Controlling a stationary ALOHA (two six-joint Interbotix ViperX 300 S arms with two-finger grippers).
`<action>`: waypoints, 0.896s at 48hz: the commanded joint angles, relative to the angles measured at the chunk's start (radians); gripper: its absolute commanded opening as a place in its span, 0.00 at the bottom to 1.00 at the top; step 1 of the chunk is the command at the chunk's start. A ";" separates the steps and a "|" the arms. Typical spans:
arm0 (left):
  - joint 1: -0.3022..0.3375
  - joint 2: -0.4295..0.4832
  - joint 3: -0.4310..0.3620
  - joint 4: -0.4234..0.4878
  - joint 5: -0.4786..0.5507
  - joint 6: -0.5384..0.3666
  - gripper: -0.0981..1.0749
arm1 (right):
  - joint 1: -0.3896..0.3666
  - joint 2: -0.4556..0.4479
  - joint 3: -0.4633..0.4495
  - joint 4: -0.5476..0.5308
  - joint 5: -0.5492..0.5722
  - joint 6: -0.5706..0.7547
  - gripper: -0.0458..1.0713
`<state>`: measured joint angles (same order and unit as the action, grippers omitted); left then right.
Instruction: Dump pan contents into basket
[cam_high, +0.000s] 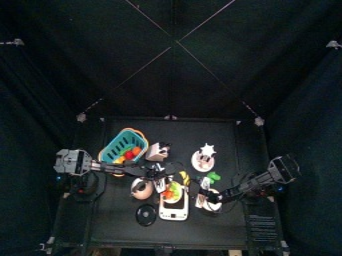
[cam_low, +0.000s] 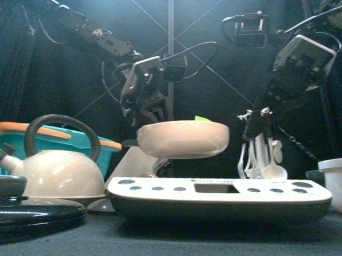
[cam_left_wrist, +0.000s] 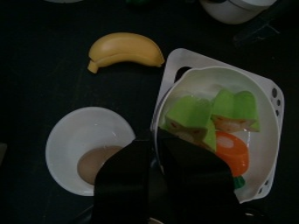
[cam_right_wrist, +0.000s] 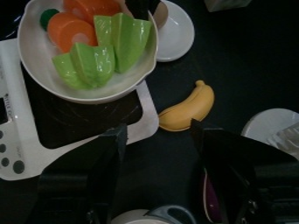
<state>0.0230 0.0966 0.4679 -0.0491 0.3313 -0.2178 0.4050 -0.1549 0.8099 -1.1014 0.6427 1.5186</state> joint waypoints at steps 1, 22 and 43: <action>0.002 -0.031 -0.011 -0.002 -0.009 -0.003 0.54 | 0.003 -0.014 -0.009 0.002 0.002 -0.003 0.86; 0.083 -0.193 0.018 0.005 0.144 0.002 0.54 | 0.000 -0.023 -0.003 0.000 0.002 -0.005 0.86; 0.245 -0.466 0.084 0.026 0.281 0.026 0.53 | -0.008 -0.018 0.000 -0.008 0.002 -0.003 0.86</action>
<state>0.2301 -0.2915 0.5461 -0.0291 0.6136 -0.1933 0.3988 -0.1565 0.8176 -1.1045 0.6427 1.5156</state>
